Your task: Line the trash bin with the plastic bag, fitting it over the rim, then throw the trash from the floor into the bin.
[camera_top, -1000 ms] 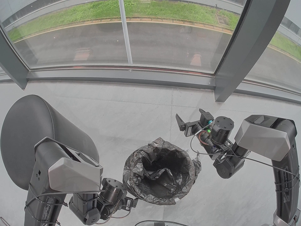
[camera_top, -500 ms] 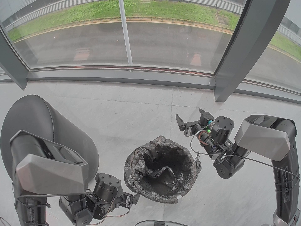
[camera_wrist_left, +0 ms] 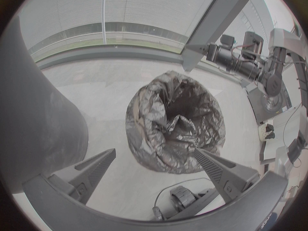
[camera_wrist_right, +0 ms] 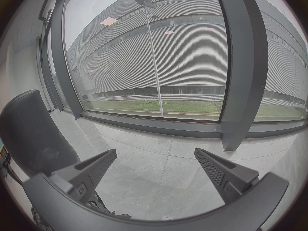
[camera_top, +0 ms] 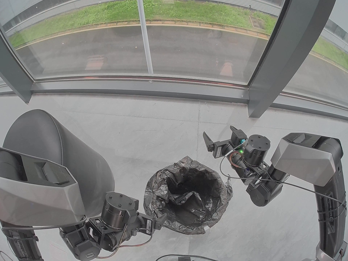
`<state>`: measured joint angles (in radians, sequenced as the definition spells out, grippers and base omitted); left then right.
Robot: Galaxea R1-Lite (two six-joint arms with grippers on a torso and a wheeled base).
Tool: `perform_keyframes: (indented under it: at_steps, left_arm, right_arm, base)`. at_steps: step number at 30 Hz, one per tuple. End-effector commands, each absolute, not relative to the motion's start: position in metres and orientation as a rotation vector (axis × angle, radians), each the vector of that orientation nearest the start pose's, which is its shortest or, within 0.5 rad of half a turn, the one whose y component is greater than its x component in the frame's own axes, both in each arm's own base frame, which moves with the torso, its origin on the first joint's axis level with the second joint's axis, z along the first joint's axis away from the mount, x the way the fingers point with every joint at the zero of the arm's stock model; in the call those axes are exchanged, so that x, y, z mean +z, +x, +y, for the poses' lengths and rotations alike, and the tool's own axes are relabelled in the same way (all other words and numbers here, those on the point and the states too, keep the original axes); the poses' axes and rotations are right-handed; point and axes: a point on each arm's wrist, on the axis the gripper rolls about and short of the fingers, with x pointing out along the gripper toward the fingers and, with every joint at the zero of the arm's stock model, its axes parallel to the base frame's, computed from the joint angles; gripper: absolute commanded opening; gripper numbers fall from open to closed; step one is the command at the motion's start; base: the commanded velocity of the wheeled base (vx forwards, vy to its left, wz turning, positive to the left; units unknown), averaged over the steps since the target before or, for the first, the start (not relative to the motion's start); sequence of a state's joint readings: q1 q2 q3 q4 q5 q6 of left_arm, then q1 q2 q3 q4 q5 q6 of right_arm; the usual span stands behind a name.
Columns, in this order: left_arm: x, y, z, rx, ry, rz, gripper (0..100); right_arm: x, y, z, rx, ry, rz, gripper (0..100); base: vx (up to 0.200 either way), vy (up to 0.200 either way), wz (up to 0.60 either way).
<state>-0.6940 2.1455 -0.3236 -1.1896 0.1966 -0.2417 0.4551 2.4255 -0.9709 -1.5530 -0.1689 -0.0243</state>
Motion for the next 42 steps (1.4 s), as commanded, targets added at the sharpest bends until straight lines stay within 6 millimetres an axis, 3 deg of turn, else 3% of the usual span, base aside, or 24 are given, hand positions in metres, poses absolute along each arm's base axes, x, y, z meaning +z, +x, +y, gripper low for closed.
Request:
perform_keyframes:
  at_steps: [1, 4, 10, 13, 17, 22, 28, 37, 42]
  left_arm:
    - [0.017, 0.224, -0.181, -0.418, 0.005, 0.561, 100]
    - [0.019, 0.234, -0.196, -0.44, -0.026, 0.522, 100]
    - [0.044, 0.249, -0.238, -0.545, -0.182, 0.438, 100]
    - [0.041, 0.253, -0.241, -0.566, -0.178, 0.465, 100]
    - [0.026, 0.273, -0.237, -0.522, -0.185, 0.491, 100]
    - [0.015, 0.279, -0.236, -0.525, -0.186, 0.52, 100]
    - [-0.007, 0.294, -0.247, -0.519, -0.17, 0.547, 100]
    - [-0.019, 0.297, -0.25, -0.5, -0.144, 0.598, 100]
    - [-0.004, 0.296, -0.249, -0.506, -0.159, 0.567, 100]
  right_arm:
    - [0.042, 0.382, 0.183, 0.285, 0.008, -0.103, 100]
    - [0.043, 0.381, 0.183, 0.287, 0.008, -0.105, 100]
    - [0.042, 0.382, 0.183, 0.285, 0.008, -0.105, 100]
    - [0.042, 0.382, 0.184, 0.287, 0.007, -0.105, 100]
    - [0.038, 0.381, 0.185, 0.29, 0.004, -0.096, 100]
    - [0.032, 0.383, 0.185, 0.29, -0.001, -0.086, 100]
    - [0.03, 0.384, 0.186, 0.289, -0.003, -0.085, 100]
    - [0.03, 0.384, 0.186, 0.289, -0.002, -0.086, 100]
    - [0.03, 0.384, 0.186, 0.287, -0.006, -0.084, 100]
  base:
    - [0.0, 0.0, 0.0]
    - [0.0, 0.0, 0.0]
    - [0.0, 0.0, 0.0]
    - [0.0, 0.0, 0.0]
    - [0.0, 0.0, 0.0]
    - [0.0, 0.0, 0.0]
    - [0.0, 0.0, 0.0]
    - [0.0, 0.0, 0.0]
    - [0.0, 0.0, 0.0]
